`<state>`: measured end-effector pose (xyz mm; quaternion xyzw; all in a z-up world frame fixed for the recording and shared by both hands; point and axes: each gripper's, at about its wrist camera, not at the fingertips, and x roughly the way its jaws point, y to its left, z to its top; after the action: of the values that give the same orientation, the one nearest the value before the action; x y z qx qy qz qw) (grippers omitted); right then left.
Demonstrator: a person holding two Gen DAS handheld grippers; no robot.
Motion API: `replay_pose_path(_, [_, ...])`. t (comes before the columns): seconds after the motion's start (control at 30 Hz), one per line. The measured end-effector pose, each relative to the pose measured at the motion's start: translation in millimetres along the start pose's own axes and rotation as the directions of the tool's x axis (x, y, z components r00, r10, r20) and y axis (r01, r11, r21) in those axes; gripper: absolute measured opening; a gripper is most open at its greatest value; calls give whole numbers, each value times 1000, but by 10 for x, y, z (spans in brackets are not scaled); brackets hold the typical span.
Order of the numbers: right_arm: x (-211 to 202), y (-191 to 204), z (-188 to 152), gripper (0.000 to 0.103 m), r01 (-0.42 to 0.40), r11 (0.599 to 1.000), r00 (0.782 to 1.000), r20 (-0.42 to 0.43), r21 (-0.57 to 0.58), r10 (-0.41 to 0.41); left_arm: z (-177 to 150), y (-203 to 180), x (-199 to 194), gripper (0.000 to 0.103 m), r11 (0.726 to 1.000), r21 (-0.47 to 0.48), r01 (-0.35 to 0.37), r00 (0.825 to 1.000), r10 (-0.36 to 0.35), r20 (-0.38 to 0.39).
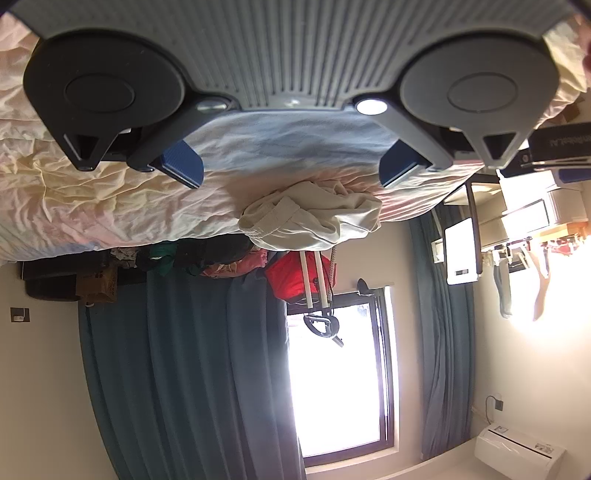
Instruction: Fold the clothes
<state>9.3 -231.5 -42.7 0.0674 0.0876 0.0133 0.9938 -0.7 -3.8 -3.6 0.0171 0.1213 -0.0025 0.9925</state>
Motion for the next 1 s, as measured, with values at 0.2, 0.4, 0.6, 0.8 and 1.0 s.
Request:
replay_pose_path(0.2, [5,1,2,103,0,1000,1000,-5,6,0,5,-36,-22,103,1000,25,2,1000,-2,9])
replay_pose_path(0.4, [20,-33,2,103,-11,1000,1000,-11,25,11,4,-43,-24,103,1000,22,4,1000,-4,-4])
replay_pose_path(0.6, [43,48,127,103,1,999,1000,-12,46,0,13,13,45,103,1000,3,11,1000,-11,-23])
replay_pose_path(0.8, [154,100,629,103,-9,998,993,114,60,2,-26,37,203,103,1000,0,4,999,-4,-54])
replay_pose_path(1.0, [541,-229,904,102,-114,982,987,131,152,94,-14,-166,666,103,998,61,26,994,-19,-107])
